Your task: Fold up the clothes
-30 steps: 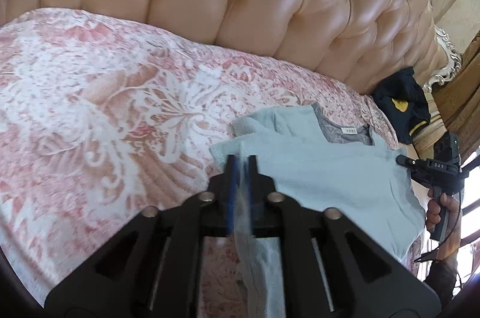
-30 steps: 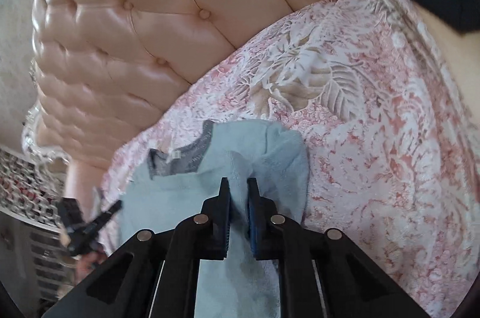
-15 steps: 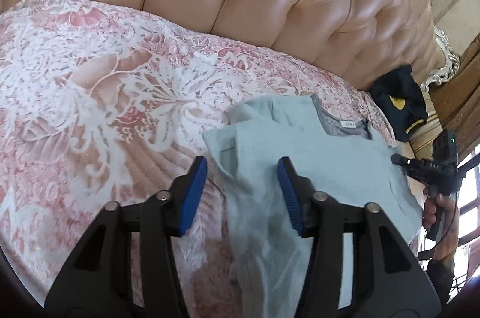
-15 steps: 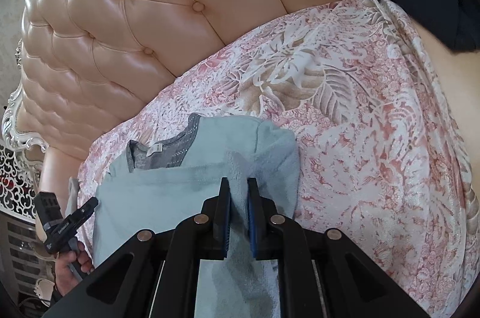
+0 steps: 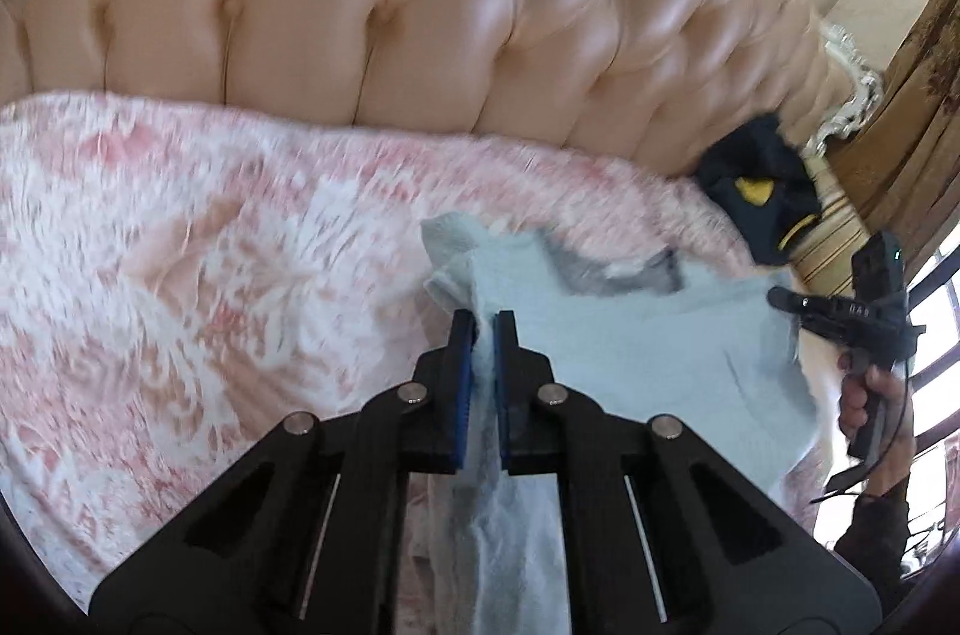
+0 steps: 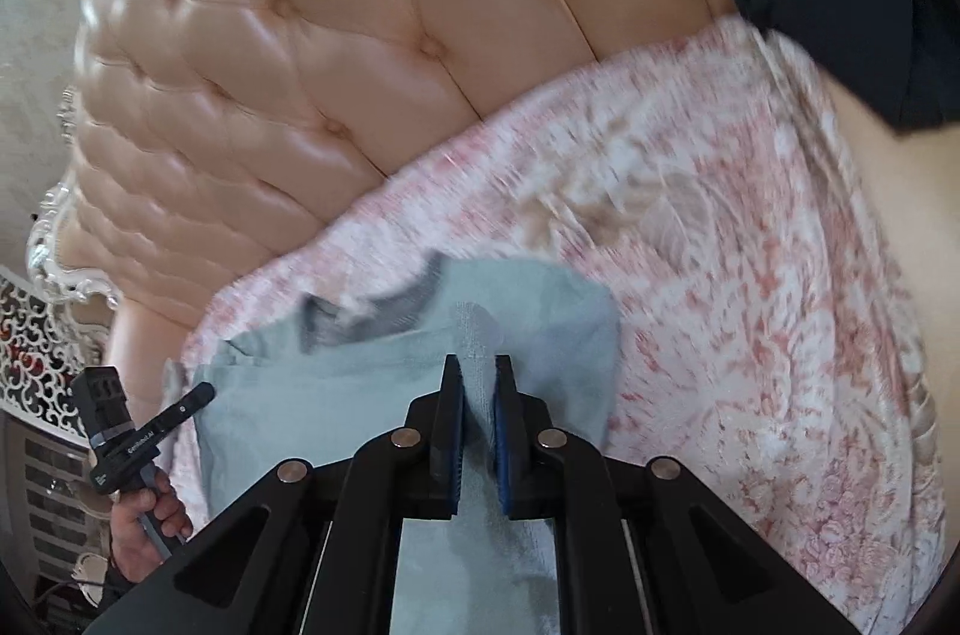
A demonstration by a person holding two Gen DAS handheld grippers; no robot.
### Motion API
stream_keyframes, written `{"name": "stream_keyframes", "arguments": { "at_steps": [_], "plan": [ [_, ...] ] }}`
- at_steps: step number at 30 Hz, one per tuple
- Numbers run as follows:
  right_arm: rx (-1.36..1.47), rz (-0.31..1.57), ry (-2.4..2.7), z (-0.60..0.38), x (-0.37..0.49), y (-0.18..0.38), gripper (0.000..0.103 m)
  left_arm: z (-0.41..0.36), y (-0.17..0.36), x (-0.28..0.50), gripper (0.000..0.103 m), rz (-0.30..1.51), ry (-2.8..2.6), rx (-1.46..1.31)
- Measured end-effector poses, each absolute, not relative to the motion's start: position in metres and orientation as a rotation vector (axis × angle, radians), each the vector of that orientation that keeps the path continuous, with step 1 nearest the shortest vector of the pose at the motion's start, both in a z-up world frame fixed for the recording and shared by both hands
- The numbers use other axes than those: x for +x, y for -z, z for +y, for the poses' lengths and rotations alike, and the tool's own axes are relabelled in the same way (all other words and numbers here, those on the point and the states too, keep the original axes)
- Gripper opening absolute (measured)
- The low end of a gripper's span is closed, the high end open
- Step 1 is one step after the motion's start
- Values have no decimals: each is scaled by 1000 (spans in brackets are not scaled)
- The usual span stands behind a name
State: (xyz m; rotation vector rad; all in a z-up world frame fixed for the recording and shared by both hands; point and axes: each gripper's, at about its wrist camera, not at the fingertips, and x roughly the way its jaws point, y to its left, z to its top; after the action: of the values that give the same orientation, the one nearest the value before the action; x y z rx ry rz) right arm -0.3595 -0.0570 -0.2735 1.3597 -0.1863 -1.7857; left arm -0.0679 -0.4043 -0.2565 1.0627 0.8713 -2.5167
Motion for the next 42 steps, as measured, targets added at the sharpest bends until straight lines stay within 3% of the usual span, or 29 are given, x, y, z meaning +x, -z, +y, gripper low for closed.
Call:
{"name": "stream_keyframes", "arguments": {
  "at_steps": [4, 7, 14, 20, 24, 29, 30, 33, 34, 37, 42],
  "plan": [
    [1267, -195, 1816, -53, -352, 240, 8, -400, 235, -71, 8, 815, 2540, 1048],
    [1253, -173, 1813, -56, -349, 232, 8, -395, 248, -72, 8, 781, 2500, 1106],
    [1376, -154, 1818, -61, -359, 273, 8, -370, 262, -64, 8, 621, 2506, 1084],
    [1406, -152, 1820, -64, -362, 286, 8, -340, 262, -69, 15, 294, 2507, 1100],
    [1421, -156, 1819, -61, -363, 291, 8, -336, 264, -63, 15, 288, 2562, 1046],
    [1429, -154, 1816, -62, -363, 294, 8, -349, 274, -63, 15, 509, 2589, 1069],
    [1432, -152, 1814, -63, -363, 295, 8, -354, 274, -61, 17, 560, 2588, 1051],
    [1439, -152, 1813, -63, -364, 298, 8, -366, 277, -58, 46, 627, 2554, 1029],
    [1443, -152, 1812, -63, -364, 299, 8, -367, 278, -59, 49, 605, 2543, 1031],
    [1452, -145, 1811, -65, -364, 303, 8, -374, 280, -56, 49, 599, 2517, 1040],
    [1456, -139, 1812, -67, -364, 305, 8, -396, 288, -48, 49, 766, 2475, 1007]
  ]
}}
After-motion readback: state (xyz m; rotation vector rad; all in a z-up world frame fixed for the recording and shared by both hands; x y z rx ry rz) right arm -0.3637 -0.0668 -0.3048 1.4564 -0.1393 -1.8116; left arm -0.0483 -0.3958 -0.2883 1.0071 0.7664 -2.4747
